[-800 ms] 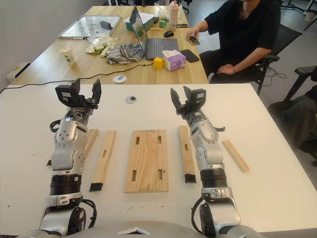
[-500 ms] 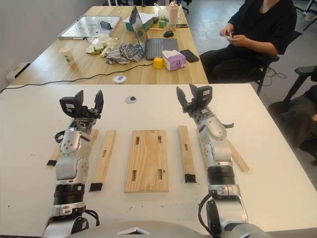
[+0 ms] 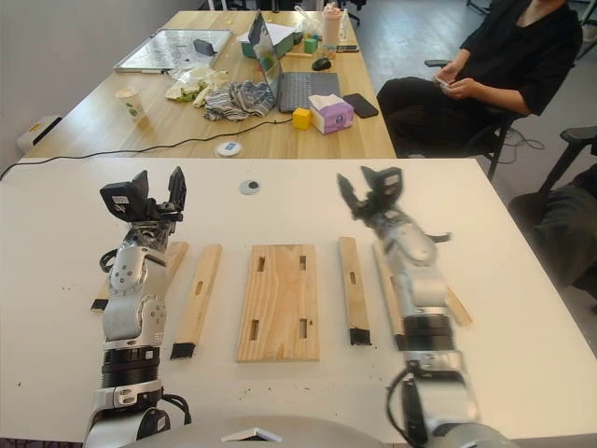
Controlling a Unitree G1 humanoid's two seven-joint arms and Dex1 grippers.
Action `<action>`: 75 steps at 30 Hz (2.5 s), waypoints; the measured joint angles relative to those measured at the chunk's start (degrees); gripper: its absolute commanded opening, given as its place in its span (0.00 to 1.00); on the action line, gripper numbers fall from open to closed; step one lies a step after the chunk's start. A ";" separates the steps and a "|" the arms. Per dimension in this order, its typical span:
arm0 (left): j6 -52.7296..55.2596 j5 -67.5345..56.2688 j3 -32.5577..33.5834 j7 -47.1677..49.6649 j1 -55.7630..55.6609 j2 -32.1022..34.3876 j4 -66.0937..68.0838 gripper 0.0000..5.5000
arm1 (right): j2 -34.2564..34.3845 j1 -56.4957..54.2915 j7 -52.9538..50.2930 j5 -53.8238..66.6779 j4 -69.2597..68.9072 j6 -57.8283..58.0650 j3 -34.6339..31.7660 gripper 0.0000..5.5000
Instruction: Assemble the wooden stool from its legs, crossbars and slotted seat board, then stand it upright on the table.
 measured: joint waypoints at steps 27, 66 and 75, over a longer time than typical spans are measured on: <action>1.47 0.15 1.76 4.54 10.31 -1.93 -9.46 0.61 | -22.23 23.11 23.13 -0.73 14.04 2.25 -4.02 0.49; 45.07 -65.33 -2.83 14.83 -6.92 -1.54 -17.74 0.61 | 4.63 0.40 8.35 4.53 -21.19 5.28 19.32 0.23; 42.32 -64.75 -2.04 14.90 -7.85 0.41 -17.74 0.38 | 4.67 1.53 7.76 4.52 -22.46 7.27 20.30 0.23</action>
